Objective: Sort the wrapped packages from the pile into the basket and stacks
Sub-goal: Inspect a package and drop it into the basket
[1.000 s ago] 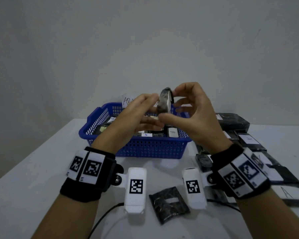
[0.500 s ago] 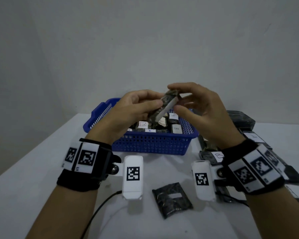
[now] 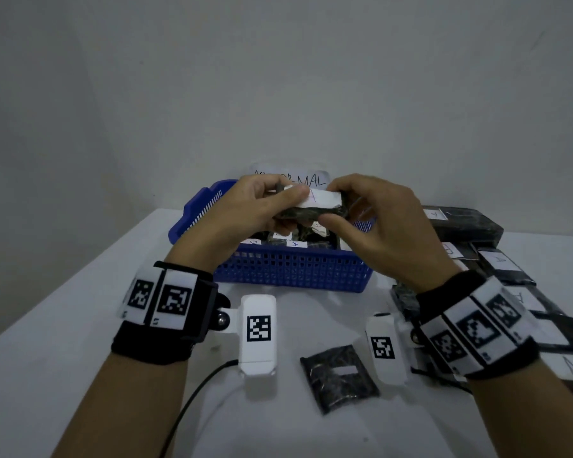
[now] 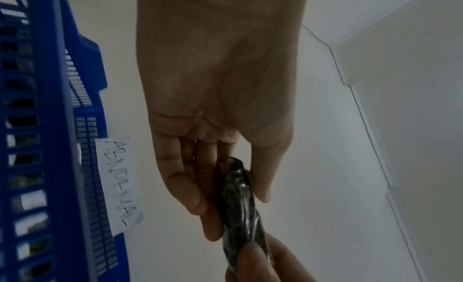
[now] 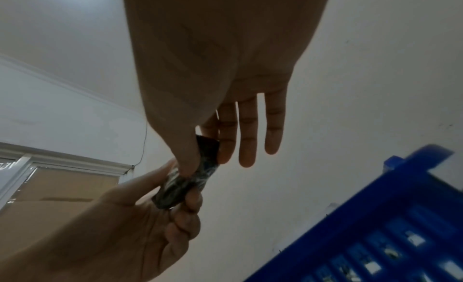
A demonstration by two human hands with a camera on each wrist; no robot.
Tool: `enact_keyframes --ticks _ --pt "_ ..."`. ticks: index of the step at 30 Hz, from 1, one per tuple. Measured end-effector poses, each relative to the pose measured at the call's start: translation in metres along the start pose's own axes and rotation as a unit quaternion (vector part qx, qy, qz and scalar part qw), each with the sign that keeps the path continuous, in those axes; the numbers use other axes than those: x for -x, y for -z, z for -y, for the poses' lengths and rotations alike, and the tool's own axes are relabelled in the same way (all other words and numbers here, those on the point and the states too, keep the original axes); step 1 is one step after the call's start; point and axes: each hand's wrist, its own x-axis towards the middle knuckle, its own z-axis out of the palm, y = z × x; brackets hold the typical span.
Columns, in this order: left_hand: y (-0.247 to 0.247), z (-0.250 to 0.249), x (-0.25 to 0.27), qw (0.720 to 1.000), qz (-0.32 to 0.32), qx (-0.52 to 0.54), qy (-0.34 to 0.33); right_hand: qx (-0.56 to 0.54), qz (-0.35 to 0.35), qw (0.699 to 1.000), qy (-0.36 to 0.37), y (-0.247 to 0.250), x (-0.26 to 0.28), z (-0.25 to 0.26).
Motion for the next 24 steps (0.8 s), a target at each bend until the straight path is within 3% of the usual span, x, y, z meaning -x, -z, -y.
enact_keyframes --ticks 3,5,8,12,17,19,22,24 --pt "0.014 0.003 0.003 0.999 0.006 -0.041 0.019 -0.046 0.034 0.998 -0.041 -0.006 -0.004 0.003" --pt "0.028 0.001 0.005 0.997 -0.014 -0.069 0.03 -0.087 0.106 0.989 -0.054 -0.006 -0.018 0.008" --pt "0.055 0.001 0.005 0.994 -0.029 -0.09 0.045 -0.095 0.223 0.97 -0.019 -0.004 -0.053 0.01" --pt "0.082 0.007 0.006 0.988 -0.025 -0.132 0.08 -0.065 0.292 0.953 0.045 -0.01 -0.1 0.008" --pt "0.108 0.031 -0.006 0.965 -0.12 -0.223 0.07 0.022 0.41 0.91 0.062 -0.037 -0.144 -0.001" --pt "0.114 0.042 -0.01 0.954 -0.097 -0.269 0.093 0.045 0.47 0.879 0.063 -0.054 -0.153 -0.006" --pt "0.114 0.053 -0.017 0.927 0.007 -0.353 0.129 0.047 0.552 0.83 0.067 -0.082 -0.154 -0.01" --pt "0.114 0.055 -0.023 0.908 0.04 -0.396 0.132 0.044 0.598 0.798 0.061 -0.1 -0.153 -0.011"
